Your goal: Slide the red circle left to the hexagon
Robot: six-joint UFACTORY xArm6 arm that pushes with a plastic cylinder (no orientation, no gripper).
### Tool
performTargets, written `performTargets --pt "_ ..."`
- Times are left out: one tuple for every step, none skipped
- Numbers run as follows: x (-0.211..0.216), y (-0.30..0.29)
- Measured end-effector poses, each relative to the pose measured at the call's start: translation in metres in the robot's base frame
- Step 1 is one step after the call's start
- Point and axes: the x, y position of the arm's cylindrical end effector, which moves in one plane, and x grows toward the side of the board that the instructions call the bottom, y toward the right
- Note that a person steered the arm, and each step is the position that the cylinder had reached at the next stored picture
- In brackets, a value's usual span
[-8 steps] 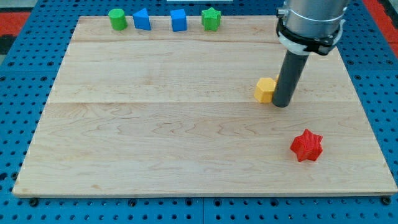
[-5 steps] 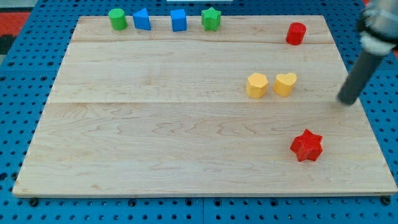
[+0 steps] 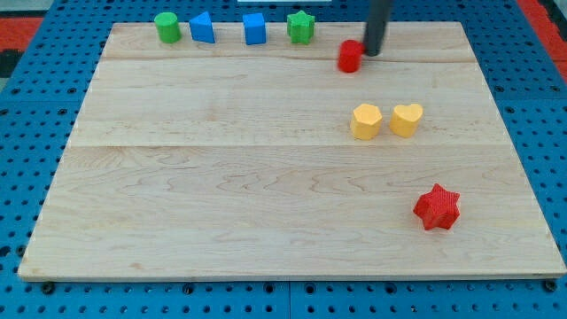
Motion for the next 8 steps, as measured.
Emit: performTargets --pt "0.007 -0.048" --pt "-0.005 -0.048" --pt "0.008 -0.066" --pt "0.026 -0.098" --pt "0.035 -0.131" --pt "0.038 -0.167" --pt "0.058 -0.093" --pt "0.084 -0.086"
